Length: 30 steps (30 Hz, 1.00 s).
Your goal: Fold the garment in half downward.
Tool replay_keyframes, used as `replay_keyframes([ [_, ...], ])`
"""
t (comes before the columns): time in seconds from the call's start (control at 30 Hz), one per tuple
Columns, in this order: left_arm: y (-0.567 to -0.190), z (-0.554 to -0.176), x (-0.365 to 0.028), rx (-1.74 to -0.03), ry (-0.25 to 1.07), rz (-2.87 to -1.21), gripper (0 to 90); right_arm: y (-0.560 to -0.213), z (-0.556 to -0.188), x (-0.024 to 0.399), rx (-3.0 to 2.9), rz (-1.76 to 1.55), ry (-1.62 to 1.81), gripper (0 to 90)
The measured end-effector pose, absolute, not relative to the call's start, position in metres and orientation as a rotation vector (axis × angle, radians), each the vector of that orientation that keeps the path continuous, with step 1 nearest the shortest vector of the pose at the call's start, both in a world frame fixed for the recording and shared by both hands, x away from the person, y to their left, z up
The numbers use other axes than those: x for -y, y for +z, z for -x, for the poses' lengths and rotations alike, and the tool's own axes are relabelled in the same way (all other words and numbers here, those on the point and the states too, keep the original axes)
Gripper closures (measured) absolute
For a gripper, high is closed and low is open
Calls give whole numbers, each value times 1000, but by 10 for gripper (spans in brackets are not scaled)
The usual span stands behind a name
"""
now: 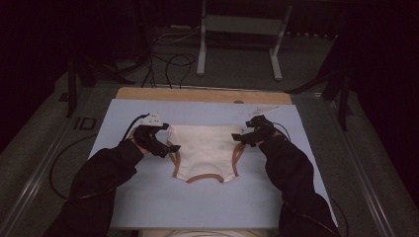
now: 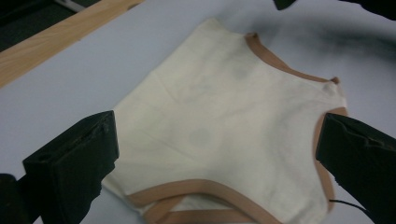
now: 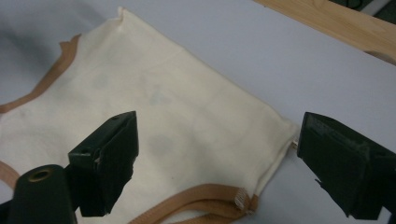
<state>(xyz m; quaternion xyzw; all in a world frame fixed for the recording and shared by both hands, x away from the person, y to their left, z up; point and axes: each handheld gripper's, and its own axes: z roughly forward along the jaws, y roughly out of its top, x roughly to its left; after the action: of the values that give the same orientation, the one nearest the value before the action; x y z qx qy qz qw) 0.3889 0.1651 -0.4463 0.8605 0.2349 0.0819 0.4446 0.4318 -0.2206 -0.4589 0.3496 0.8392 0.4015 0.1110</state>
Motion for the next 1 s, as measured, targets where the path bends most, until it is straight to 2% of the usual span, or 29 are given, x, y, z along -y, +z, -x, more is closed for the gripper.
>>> replay_keyframes([
  [0.43, -455, -364, -158, -510, 166, -2164, 0, -449, -434, 210, -2471, -986, 1203, 133],
  [1.0, -469, -334, -147, -417, 134, -2154, 9, -437, -442, 170, -2504, -901, 1236, 136],
])
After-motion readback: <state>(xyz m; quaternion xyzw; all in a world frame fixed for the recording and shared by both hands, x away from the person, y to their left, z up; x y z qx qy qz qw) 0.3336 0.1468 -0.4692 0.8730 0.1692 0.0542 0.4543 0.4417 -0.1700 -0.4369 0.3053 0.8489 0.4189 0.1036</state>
